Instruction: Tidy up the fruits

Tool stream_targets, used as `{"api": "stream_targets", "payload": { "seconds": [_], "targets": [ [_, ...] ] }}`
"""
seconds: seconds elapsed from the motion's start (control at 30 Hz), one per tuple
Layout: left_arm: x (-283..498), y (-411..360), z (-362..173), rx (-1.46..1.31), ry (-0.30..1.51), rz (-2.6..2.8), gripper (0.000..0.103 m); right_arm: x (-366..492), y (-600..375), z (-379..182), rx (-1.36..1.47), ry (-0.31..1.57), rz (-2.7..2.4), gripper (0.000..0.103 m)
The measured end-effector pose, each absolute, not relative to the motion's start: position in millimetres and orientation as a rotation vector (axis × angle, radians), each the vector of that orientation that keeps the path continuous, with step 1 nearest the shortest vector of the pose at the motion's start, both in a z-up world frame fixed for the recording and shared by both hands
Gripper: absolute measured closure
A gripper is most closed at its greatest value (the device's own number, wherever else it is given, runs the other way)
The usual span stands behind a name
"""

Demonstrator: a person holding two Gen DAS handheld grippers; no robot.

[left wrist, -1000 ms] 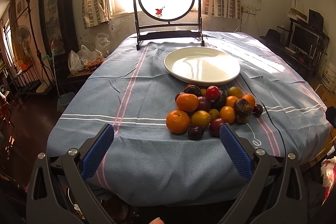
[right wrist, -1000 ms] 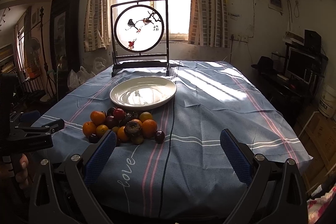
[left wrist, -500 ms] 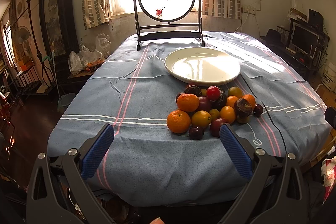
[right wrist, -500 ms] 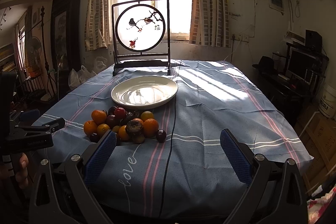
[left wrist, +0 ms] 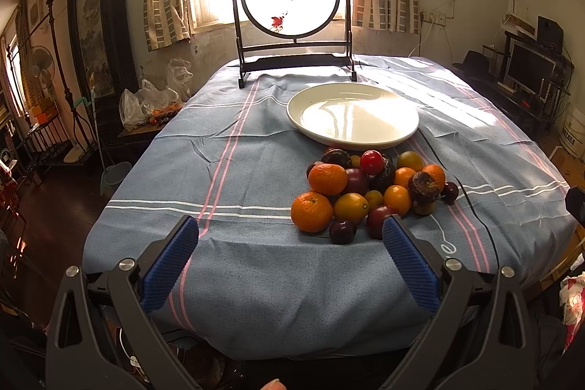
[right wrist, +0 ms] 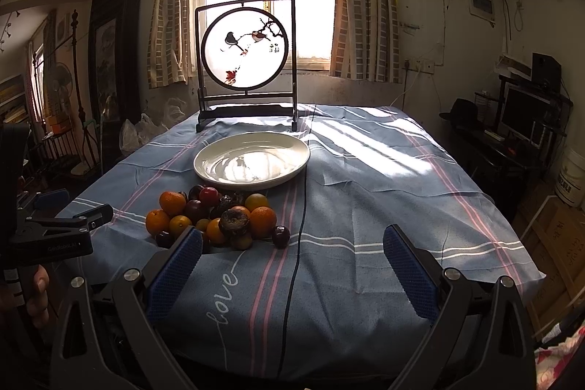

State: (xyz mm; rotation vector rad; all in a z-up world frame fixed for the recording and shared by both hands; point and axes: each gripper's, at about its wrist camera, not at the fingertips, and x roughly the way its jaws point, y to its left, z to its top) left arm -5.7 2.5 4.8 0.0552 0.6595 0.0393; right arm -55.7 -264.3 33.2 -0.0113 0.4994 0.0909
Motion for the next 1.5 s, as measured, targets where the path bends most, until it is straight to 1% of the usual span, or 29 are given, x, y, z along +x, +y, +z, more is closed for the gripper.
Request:
{"api": "stream_targets", "payload": {
  "seconds": [0.7, 0.83, 1.13, 1.27, 1.33, 1.4, 1.5],
  "targets": [
    [-3, 13, 7, 0.049, 0.663, 0.057, 0.004, -55, -264, 32, -0.011, 0.502, 0.090, 0.004],
    [6, 22, -6, 0.039, 0.695, 0.065, 0.004, -54, -264, 27, -0.005, 0.514, 0.089, 0.004],
    [32, 19, -42, 0.146, 0.699, -0.005, 0.004, -36, -264, 8, 0.000, 0.575, 0.099, 0.004],
    [53, 17, -59, 0.196, 0.734, -0.007, 0.005, -28, -264, 2, 0.001, 0.593, 0.097, 0.004],
    [60, 20, -61, 0.197, 0.735, -0.007, 0.008, -24, -266, 0, 0.006, 0.603, 0.093, 0.004],
    [66, 22, -63, 0.194, 0.740, -0.022, 0.019, -19, -267, -3, 0.011, 0.615, 0.089, 0.004],
    [76, 21, -69, 0.193, 0.762, -0.056, 0.026, -13, -268, -9, 0.020, 0.634, 0.089, 0.004]
  ]
}}
